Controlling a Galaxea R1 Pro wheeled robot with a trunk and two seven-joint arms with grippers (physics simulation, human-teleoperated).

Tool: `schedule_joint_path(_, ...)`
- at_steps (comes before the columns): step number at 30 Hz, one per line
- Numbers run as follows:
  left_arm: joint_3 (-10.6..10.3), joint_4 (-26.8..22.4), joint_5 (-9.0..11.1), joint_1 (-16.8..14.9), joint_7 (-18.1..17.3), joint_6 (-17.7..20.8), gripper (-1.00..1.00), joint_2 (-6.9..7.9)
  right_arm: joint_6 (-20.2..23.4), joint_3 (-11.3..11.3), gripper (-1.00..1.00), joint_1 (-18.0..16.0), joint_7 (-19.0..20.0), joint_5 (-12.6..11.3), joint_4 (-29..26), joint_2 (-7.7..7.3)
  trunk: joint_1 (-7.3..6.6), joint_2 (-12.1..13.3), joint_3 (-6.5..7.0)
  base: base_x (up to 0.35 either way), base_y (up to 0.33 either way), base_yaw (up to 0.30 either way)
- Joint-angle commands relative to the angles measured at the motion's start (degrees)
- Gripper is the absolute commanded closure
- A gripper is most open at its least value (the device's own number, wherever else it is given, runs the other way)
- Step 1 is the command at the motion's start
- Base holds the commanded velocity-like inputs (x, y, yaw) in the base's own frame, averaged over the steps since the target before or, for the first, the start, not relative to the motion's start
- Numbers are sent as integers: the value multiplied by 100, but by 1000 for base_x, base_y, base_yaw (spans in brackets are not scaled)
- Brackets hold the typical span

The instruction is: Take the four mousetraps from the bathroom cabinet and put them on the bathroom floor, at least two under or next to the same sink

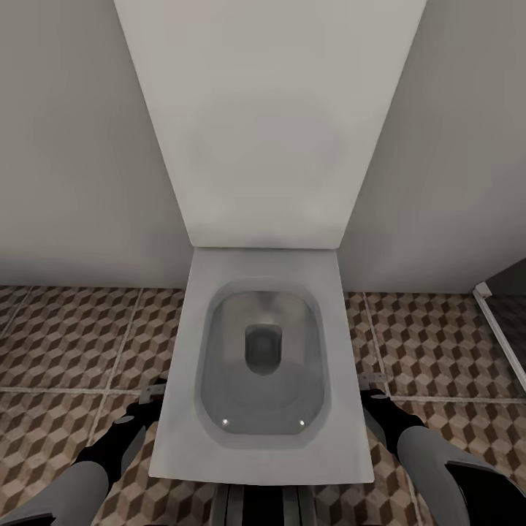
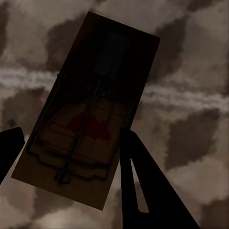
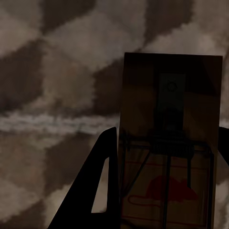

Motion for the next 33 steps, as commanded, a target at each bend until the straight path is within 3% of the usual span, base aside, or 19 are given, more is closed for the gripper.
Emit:
schedule_joint_path(1, 28, -6, -31, 0, -5, 21, 100, -5, 28, -44, 100, 0, -1, 59, -9, 3, -1, -1, -3, 0, 0, 0)
schedule_joint_path(20, 30, -3, -26, 2, -5, 14, 100, -11, 61, -47, 100, 0, 5, 56, -10, 12, -1, -1, -3, 0, 0, 0)
schedule_joint_path(33, 22, 64, 199, 2, -5, -146, 100, -5, 41, -44, 100, 0, 2, 61, -14, 5, -1, -1, -3, 0, 0, 0)
